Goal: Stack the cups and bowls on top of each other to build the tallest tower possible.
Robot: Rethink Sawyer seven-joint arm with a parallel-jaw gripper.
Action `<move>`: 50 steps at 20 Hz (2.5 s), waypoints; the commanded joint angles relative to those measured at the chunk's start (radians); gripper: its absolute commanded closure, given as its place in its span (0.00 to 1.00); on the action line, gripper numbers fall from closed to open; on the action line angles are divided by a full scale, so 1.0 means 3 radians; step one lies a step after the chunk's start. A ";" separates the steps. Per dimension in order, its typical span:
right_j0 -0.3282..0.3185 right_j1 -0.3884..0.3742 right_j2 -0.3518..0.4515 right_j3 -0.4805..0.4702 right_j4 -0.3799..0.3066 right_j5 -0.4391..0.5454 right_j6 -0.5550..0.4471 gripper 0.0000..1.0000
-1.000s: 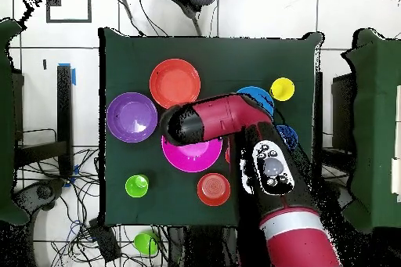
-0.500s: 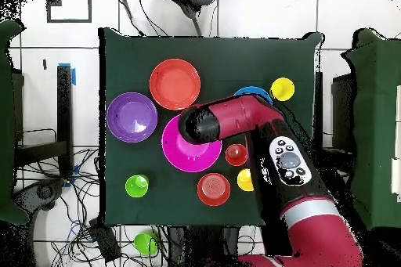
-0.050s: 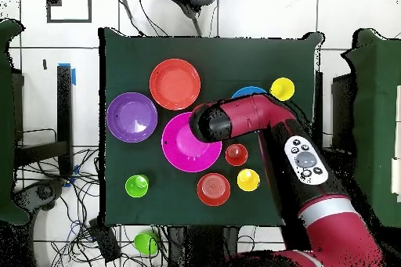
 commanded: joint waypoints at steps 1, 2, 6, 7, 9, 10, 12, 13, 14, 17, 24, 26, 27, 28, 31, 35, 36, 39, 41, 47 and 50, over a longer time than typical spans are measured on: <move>-0.0076 -0.0041 0.0379 0.0016 -0.0214 0.0507 -0.1311 0.00; -0.0179 -0.0047 0.0430 0.0067 -0.0164 0.0565 -0.1403 0.00; -0.0328 0.0075 0.0558 0.0128 -0.0032 0.0763 -0.1512 0.00; -0.0345 0.0103 0.0581 0.0134 -0.0020 0.0811 -0.1535 0.00; -0.0372 0.0140 0.0618 0.0134 -0.0004 0.0898 -0.1562 0.00; -0.0364 0.0155 0.0610 0.0128 -0.0012 0.0955 -0.1565 0.00; -0.0350 0.0192 0.0588 0.0096 -0.0046 0.1045 -0.1569 0.00; -0.0347 0.0208 0.0582 0.0077 -0.0059 0.1083 -0.1568 0.00; -0.0347 0.0226 0.0581 0.0074 -0.0069 0.1090 -0.1553 0.00; -0.0351 0.0264 0.0573 0.0088 -0.0098 0.1092 -0.1490 0.00; -0.0353 0.0289 0.0608 0.0133 -0.0105 0.1094 -0.1377 0.00; -0.0358 0.0291 0.0617 0.0136 -0.0093 0.1107 -0.1374 0.00; -0.0350 0.0301 0.0621 0.0130 -0.0095 0.1102 -0.1366 0.00; -0.0341 0.0312 0.0624 0.0125 -0.0096 0.1098 -0.1358 0.00; -0.0346 0.0305 0.0626 0.0133 -0.0119 0.1082 -0.1361 0.00; -0.0319 0.0318 0.0628 0.0129 -0.0136 0.1060 -0.1328 0.00; -0.0311 0.0327 0.0625 0.0118 -0.0142 0.1061 -0.1323 0.00; -0.0290 0.0344 0.0615 0.0104 -0.0165 0.1050 -0.1308 0.00; -0.0292 0.0320 0.0630 0.0120 -0.0185 0.1012 -0.1318 0.00; -0.0292 0.0325 0.0631 0.0119 -0.0264 0.0903 -0.1317 0.00; -0.0305 0.0362 0.0605 0.0115 -0.0346 0.0791 -0.1305 0.00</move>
